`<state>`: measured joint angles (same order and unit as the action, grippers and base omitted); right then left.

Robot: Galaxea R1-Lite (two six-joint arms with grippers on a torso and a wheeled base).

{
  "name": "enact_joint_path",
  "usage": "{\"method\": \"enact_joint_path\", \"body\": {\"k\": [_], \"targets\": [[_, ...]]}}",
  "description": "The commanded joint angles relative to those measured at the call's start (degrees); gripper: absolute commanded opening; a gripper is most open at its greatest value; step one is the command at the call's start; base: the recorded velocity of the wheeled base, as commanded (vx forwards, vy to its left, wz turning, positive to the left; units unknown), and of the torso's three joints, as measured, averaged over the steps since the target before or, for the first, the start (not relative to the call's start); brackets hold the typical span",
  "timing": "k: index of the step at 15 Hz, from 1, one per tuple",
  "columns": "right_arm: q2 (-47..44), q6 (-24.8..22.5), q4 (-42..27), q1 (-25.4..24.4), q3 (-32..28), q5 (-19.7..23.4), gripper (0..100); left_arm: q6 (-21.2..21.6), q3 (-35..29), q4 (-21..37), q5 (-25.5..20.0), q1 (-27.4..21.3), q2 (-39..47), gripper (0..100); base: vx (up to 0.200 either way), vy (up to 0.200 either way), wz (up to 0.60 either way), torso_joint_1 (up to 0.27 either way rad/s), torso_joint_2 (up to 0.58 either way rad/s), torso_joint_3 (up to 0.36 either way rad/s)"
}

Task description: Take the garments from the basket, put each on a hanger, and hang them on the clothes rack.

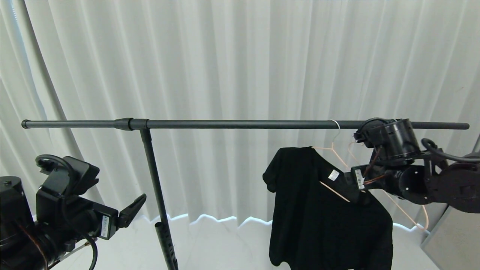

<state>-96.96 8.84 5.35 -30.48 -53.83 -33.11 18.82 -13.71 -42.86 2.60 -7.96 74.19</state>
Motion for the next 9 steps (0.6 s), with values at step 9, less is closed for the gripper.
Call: {"method": "enact_joint_path", "body": {"k": [9], "targets": [[25.7, -13.5, -23.8, -1.0, 3.4, 3.6, 100, -0.5, 0.2, 0.0, 0.0, 5.1, -0.1, 100, -0.044, 0.000, 0.00, 0.001, 0.00, 0.002]]}}
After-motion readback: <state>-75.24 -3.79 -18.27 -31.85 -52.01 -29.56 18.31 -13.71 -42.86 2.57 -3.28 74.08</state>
